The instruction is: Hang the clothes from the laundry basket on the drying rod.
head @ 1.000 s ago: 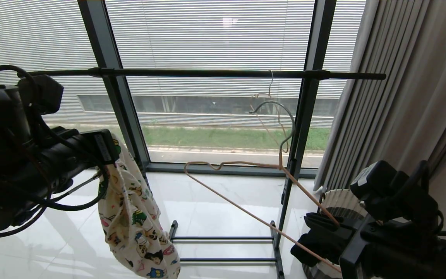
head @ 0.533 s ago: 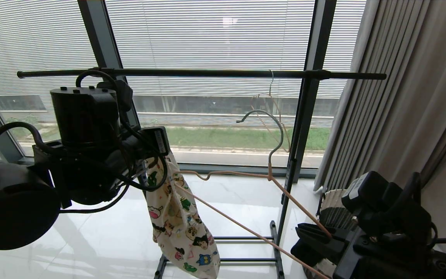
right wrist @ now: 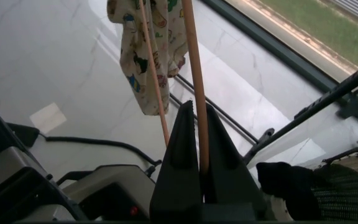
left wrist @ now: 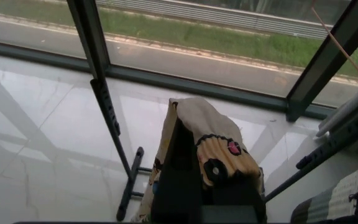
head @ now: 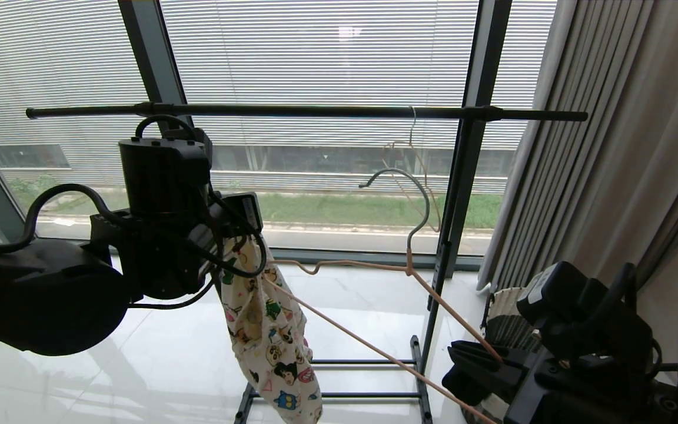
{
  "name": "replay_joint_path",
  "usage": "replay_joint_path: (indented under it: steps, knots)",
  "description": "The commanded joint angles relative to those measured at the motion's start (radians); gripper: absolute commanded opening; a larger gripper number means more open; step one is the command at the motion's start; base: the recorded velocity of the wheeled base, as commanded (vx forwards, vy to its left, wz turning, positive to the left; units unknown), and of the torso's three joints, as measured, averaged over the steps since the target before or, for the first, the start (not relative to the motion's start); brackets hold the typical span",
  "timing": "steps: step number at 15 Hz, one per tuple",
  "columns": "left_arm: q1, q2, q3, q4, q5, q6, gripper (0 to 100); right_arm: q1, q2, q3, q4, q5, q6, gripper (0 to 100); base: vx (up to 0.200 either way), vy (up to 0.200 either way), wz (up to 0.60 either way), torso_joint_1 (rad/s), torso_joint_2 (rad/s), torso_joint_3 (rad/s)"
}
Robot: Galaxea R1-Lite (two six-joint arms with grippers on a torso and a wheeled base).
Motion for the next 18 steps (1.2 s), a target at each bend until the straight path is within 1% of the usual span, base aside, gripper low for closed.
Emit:
replay_joint_path:
  steps: [1, 3, 5, 7, 9, 12, 13, 14, 16, 18]
  knots:
    - [0.003, 0.018, -0.013, 0.0, 0.004, 0.0, 0, 0.0, 0.001, -0.004, 0.0, 0.003, -0.002, 0, 0.0, 0.0, 0.0, 0.0, 0.0, 0.0]
    - [-0.01, 0.015, -0.012, 0.001, 0.004, 0.0, 0, 0.0, 0.007, -0.005, -0.008, 0.006, -0.002, 0, 0.0, 0.0, 0.0, 0.0, 0.0, 0.0]
    - [-0.036, 0.01, -0.012, 0.0, 0.004, 0.0, 0, 0.0, 0.038, -0.004, -0.04, 0.004, -0.002, 0, 0.0, 0.0, 0.0, 0.0, 0.0, 0.0]
    - [-0.062, 0.01, -0.012, 0.0, 0.008, 0.0, 0, -0.006, 0.105, -0.001, -0.123, -0.002, 0.001, 0, 0.0, 0.0, 0.0, 0.0, 0.0, 0.0]
    - [-0.071, 0.008, -0.012, 0.0, 0.027, 0.0, 0, -0.02, 0.135, -0.001, -0.158, -0.005, -0.002, 0, 0.0, 0.0, 0.0, 0.0, 0.0, 0.0]
    - [-0.076, 0.004, -0.012, 0.0, 0.028, 0.001, 0, -0.047, 0.135, -0.002, -0.165, -0.013, -0.002, 0, 0.0, 0.0, 0.0, 0.0, 0.0, 0.0]
    - [-0.077, 0.004, -0.012, 0.0, 0.03, 0.0, 0, -0.053, 0.131, -0.001, -0.165, -0.033, 0.0, 0, 0.0, 0.0, 0.0, 0.0, 0.0, 0.0]
    - [-0.073, 0.008, -0.015, 0.0, 0.048, 0.0, 0, -0.053, 0.121, 0.001, -0.163, -0.047, 0.0, 0, 0.0, 0.0, 0.0, 0.0, 0.0, 0.0]
    - [-0.056, 0.013, -0.012, 0.0, 0.08, -0.002, 0, -0.053, 0.082, 0.015, -0.163, -0.048, -0.003, 0, 0.0, 0.0, 0.0, 0.0, 0.0, 0.0]
    - [-0.05, 0.019, -0.012, 0.0, 0.085, -0.002, 0, -0.053, 0.056, 0.028, -0.162, -0.048, -0.005, 0, 0.0, 0.0, 0.0, 0.0, 0.0, 0.0]
